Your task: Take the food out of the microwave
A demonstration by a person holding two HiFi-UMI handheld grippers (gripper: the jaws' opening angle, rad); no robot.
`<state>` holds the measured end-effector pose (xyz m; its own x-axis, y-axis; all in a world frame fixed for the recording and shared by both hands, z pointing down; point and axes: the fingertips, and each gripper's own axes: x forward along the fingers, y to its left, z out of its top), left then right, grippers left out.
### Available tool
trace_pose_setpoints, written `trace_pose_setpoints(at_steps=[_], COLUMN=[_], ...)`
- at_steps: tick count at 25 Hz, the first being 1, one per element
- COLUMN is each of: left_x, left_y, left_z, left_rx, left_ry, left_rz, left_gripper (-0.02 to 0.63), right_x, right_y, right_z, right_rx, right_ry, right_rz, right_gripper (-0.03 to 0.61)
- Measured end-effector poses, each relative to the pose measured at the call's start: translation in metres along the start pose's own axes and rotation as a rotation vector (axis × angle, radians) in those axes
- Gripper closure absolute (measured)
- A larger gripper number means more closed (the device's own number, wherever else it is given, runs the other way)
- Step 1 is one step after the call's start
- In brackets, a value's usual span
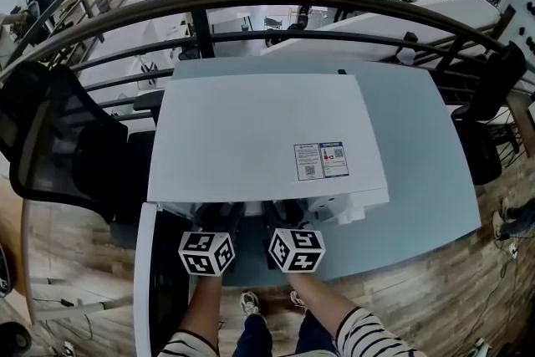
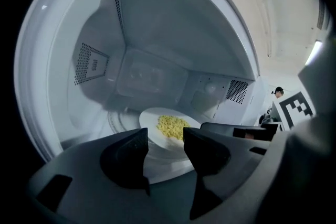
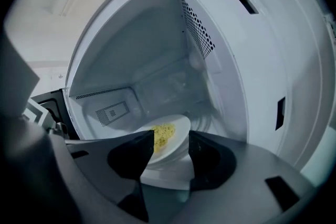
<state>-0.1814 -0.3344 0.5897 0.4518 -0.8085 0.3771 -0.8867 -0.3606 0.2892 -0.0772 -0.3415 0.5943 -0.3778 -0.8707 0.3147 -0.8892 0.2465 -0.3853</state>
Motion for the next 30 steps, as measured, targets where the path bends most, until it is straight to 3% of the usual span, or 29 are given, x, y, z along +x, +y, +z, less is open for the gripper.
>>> trace_pose_setpoints(at_steps=[9,30], left_x=[0.001,-0.045], left_y=[-0.003,-0.025], left_z=[0.000,-0.017], left_rx=[-0.043,-0.105], left_ry=[-0.005,-0.047], left_rz=[-0.018,0.038], left_gripper=[0.417,0.417], right_x=[0.001,-0.040], right_y=[0.004,0.012], right_z=[0.001,-0.013], right_rx=[0.034,0.048], right_ry=[0.011,0.069], right_rz=[0.045,0.107], right_gripper=[0.377,0.377])
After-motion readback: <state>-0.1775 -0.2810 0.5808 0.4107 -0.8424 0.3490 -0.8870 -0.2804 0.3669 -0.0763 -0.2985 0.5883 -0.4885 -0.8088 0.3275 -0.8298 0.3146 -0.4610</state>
